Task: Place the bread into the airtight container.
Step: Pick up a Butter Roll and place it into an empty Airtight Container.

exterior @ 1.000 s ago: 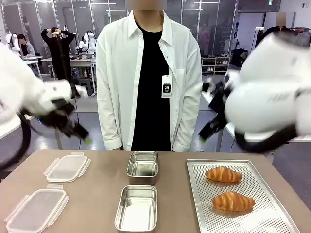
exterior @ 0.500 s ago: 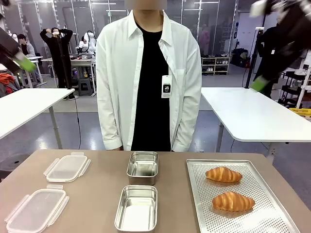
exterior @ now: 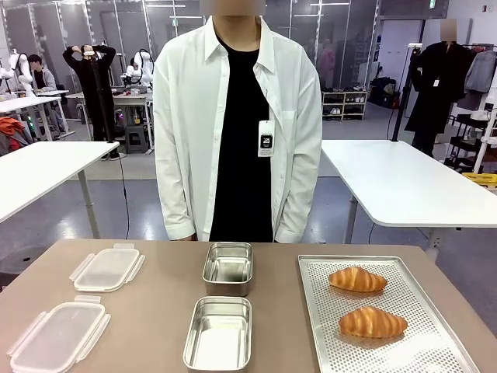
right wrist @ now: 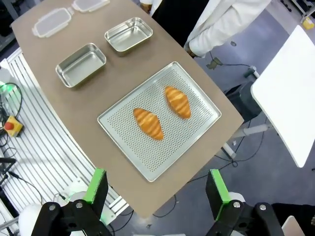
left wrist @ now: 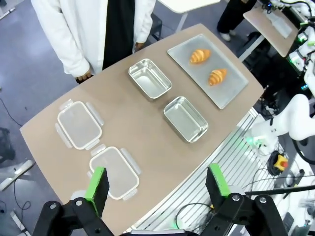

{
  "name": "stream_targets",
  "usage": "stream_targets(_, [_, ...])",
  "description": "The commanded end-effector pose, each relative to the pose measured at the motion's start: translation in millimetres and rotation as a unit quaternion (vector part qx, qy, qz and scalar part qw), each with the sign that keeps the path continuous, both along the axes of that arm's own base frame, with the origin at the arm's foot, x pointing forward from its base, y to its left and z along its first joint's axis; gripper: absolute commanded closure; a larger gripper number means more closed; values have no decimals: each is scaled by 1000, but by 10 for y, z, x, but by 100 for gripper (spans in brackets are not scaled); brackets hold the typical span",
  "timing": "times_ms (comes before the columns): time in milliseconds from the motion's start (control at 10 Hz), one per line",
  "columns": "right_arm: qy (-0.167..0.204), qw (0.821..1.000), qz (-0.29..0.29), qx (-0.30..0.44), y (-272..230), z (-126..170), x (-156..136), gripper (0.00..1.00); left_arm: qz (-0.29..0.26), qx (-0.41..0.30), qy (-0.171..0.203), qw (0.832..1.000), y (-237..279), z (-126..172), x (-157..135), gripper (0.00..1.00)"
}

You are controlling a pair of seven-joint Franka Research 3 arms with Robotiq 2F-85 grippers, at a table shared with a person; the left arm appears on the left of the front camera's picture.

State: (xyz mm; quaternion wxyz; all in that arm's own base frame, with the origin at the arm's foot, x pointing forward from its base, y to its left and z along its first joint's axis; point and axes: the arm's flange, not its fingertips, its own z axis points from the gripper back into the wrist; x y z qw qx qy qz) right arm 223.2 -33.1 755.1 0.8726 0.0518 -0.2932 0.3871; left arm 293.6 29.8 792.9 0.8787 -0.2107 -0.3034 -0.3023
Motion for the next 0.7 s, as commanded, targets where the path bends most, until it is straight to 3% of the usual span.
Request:
stream_targets(0, [2,1000,-8,14,-51,-12,69,0,-3,-4,-2,1000,-4,-63,-52,0])
stream_targets(500, [1,1000,-2,1,-13,-3,1,0,0,0,0,1000,0,0,0,0])
stream_targets(600, [6,995,86,-59,91,-12,44,0,0,0,0,1000,0,0,0,0])
